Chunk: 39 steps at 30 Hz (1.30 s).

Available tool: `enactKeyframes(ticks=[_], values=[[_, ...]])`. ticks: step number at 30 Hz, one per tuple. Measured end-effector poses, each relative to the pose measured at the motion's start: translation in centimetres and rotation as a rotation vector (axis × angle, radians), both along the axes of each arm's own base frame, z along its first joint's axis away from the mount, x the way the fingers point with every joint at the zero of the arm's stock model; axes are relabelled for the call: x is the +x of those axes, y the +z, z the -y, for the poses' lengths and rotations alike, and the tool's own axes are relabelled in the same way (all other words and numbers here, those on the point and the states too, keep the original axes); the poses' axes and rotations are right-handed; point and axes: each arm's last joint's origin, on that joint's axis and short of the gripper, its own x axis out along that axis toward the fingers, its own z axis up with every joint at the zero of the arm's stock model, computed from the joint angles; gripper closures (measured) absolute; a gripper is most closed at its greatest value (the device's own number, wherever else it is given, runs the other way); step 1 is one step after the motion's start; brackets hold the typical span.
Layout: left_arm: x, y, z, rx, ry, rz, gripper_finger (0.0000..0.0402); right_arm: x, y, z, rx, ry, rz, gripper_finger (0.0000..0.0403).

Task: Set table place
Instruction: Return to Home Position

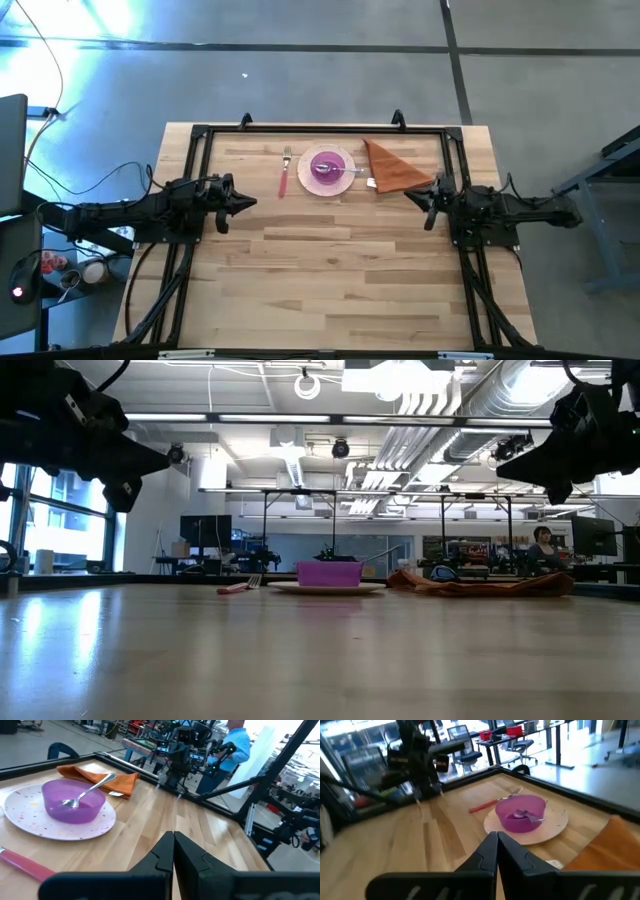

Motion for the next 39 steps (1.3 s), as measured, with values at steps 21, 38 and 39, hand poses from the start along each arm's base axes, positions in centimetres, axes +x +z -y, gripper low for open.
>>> enactKeyframes(ticks=[21,38,39], values=[[-0.01,-0.01,-0.03,0.0,0.011,-0.002,0.0401,0.0,-0.03,0.01,0.037,-0.009,0.008,0.0403],[-0.01,-0.01,-0.03,-0.001,0.011,-0.001,0.0401,-0.01,-0.03,0.01,0.037,-0.009,0.008,0.0402],[-0.01,-0.01,-0.03,-0.001,0.011,-0.002,0.0401,-0.01,-0.02,0.01,0.037,-0.009,0.008,0.0402]])
